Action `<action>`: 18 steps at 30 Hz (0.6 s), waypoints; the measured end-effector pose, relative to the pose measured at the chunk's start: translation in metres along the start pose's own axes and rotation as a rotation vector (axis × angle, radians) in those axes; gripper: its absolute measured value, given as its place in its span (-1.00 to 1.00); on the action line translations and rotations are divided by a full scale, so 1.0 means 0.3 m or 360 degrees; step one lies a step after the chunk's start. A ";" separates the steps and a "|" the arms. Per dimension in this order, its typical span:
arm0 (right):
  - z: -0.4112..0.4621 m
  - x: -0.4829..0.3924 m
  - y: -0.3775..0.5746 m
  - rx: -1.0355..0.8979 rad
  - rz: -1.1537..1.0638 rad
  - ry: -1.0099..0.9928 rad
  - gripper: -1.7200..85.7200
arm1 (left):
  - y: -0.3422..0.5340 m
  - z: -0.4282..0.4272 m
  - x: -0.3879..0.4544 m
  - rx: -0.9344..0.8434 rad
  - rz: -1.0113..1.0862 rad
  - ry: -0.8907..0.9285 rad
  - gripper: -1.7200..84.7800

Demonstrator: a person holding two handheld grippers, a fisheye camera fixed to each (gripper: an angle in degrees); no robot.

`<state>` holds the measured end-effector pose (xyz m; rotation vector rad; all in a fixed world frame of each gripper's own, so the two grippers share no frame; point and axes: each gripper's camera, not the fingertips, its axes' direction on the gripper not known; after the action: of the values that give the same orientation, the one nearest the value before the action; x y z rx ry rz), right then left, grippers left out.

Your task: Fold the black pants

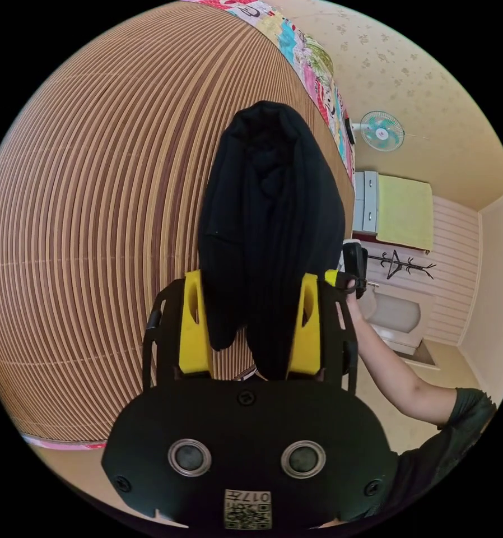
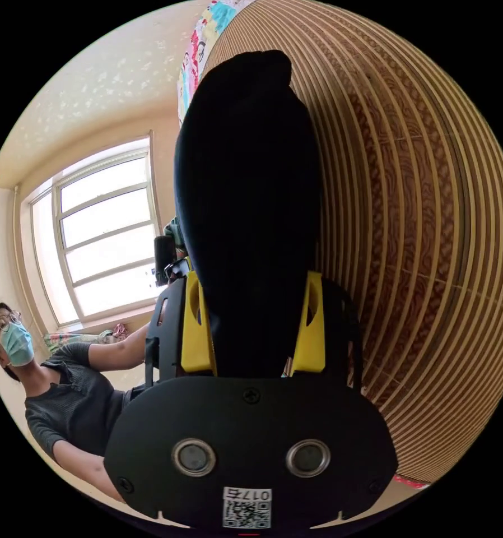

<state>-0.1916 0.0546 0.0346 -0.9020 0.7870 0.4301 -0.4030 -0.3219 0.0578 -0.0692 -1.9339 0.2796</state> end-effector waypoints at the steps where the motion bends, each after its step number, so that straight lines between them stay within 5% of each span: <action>1: 0.008 -0.011 0.002 0.0000 -0.0007 0.0050 -0.51 | 0.008 0.004 0.004 -0.0013 0.0029 0.0110 -0.65; 7: 0.097 -0.110 0.071 -0.0144 0.0011 -0.0157 -0.71 | 0.153 -0.125 -0.026 0.0031 -0.0044 0.0437 -0.75; 18: 0.690 -0.939 0.068 -0.0404 -0.0497 -0.0412 -0.76 | 0.638 -1.088 0.158 0.0469 0.0209 -0.0105 -0.76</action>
<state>-0.3000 0.2330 0.3156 -1.1585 0.3500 0.3657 -0.1354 -0.0748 0.1707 0.0083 -1.9362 0.6582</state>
